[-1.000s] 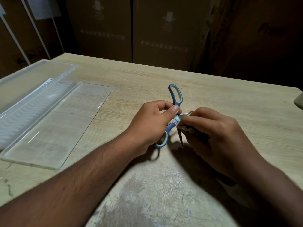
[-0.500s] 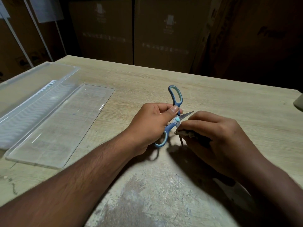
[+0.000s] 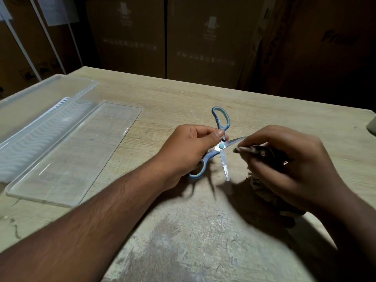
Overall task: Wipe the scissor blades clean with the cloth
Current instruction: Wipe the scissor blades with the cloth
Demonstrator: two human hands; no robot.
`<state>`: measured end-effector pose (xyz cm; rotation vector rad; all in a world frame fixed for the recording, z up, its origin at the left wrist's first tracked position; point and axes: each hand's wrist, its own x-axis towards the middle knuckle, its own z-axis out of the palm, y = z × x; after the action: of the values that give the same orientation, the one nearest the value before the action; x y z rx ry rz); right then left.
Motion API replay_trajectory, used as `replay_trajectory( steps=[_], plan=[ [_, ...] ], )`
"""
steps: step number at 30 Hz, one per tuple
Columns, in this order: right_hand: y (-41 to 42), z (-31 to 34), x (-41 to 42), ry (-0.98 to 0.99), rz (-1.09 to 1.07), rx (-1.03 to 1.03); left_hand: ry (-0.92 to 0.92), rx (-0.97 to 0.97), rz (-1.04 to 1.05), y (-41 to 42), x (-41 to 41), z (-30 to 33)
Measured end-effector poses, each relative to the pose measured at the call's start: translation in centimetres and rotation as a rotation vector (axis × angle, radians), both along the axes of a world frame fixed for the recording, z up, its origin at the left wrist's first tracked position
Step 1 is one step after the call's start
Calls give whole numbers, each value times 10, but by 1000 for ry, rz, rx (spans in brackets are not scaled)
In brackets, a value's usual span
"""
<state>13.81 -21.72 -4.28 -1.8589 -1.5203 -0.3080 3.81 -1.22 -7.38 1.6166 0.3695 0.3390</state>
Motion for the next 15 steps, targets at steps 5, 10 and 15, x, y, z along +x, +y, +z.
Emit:
replay_trajectory(
  steps=[5, 10, 15],
  plan=[
    [4, -4, -4, 31, -31, -10, -6, 27, 21, -2, 3, 1],
    [5, -4, -6, 27, -57, -15, -7, 42, -42, -7, 1, 1],
    [14, -14, -8, -25, -8, -61, -7, 40, 5, -6, 2, 0]
  ],
)
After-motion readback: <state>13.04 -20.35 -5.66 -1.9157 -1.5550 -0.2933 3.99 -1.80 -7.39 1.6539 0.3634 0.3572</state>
